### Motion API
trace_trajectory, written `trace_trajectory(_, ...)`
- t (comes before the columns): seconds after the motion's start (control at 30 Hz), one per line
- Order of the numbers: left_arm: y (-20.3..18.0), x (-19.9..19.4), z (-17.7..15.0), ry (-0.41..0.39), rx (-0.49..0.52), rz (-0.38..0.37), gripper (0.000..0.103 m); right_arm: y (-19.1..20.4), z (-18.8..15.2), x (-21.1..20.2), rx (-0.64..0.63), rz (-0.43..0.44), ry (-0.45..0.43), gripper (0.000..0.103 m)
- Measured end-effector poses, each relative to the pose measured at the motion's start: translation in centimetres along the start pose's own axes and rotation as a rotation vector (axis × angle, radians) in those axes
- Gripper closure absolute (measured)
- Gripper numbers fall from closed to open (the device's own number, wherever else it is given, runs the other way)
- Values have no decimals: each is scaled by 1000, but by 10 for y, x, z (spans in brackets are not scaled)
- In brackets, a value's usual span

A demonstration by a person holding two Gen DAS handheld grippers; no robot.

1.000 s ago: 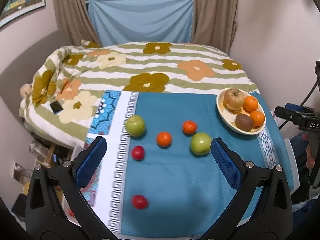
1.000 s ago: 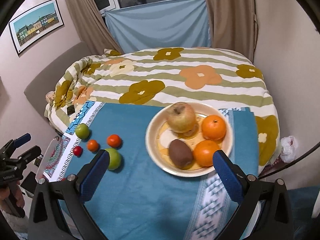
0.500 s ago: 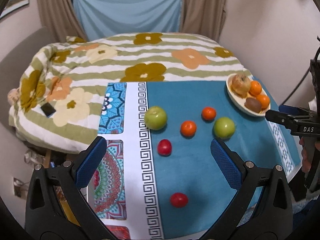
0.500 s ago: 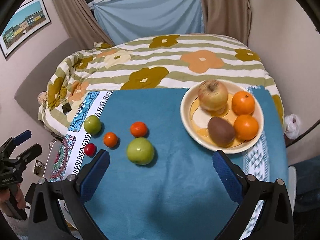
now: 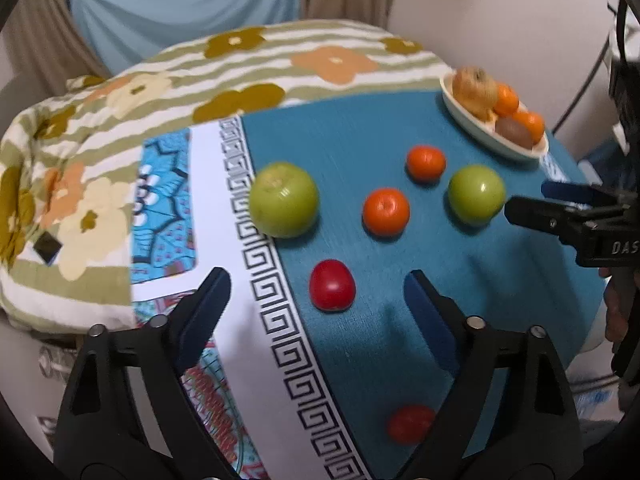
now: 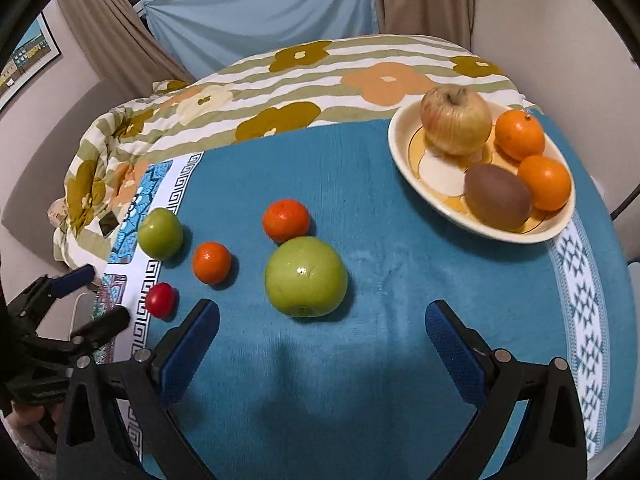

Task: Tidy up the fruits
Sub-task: 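Withdraw both open tools from the bowl toward the remaining fruit, then grasp a small red tomato with the left tool while the right tool grasps a large green apple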

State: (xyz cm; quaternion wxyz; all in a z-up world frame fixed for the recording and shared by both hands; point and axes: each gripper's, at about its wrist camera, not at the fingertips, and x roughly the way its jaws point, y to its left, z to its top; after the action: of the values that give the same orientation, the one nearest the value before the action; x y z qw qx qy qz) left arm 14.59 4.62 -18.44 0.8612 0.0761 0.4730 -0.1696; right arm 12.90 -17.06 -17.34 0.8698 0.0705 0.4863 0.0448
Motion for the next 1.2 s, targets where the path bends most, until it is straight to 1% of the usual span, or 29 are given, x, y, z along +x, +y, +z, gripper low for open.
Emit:
trace_trajectory(0.07,-2,11,-2,11,18,-13,17,2,-1,6,-6,-13,0,1)
trace_trajectory(0.1,-3,14,-2,15,22,-17,22,3,-1,9,-13,-24,-1,1)
trace_trajectory(0.2,-5,24,-3,32,43,-26,23,5,-2,17,-20,-38,-2,1)
trace_trajectory(0.23,-6,27,-3,35,47,-32,25,5,-2,19,-21,-40,-2,1)
trace_trajectory(0.27,-6,29,-4,39,51,-39,29,5,-2,20,-21,-43,-3,1)
trace_trajectory(0.3,-6,32,-4,47,53,-42,38,5,-2,22,-22,-46,-2,2)
trace_trajectory(0.33,-7,33,-4,53,55,-46,39,5,-2,24,-20,-48,2,4)
trace_trajectory(0.4,-8,37,-6,66,62,-47,41,5,-2,28,-12,-46,5,5)
trace_trajectory(0.53,-9,38,-8,78,72,-49,52,6,-2,30,-17,-53,5,5)
trace_trajectory(0.6,-9,39,-9,79,79,-42,55,7,-2,31,-20,-54,7,5)
trace_trajectory(0.63,-9,39,-9,78,82,-40,59,7,-2,32,-22,-51,9,8)
trace_trajectory(0.67,-8,39,-9,75,84,-34,61,8,-3,33,-24,-44,13,16)
trace_trajectory(0.7,-8,38,-9,75,83,-33,66,8,-3,34,-26,-39,21,20)
trace_trajectory(0.73,-7,38,-9,74,78,-35,68,8,-3,35,-28,-36,28,24)
trace_trajectory(0.77,-6,38,-8,74,75,-38,68,9,-4,37,-31,-33,32,27)
trace_trajectory(1.07,-6,34,-13,79,72,-30,68,12,-2,39,-55,-28,20,28)
trace_trajectory(1.1,-5,34,-14,80,70,-27,68,13,-1,40,-57,-27,19,29)
trace_trajectory(1.17,-4,33,-15,82,64,-20,68,13,2,42,-61,-18,18,36)
trace_trajectory(1.2,-3,32,-16,82,63,-17,68,12,3,43,-64,-18,16,36)
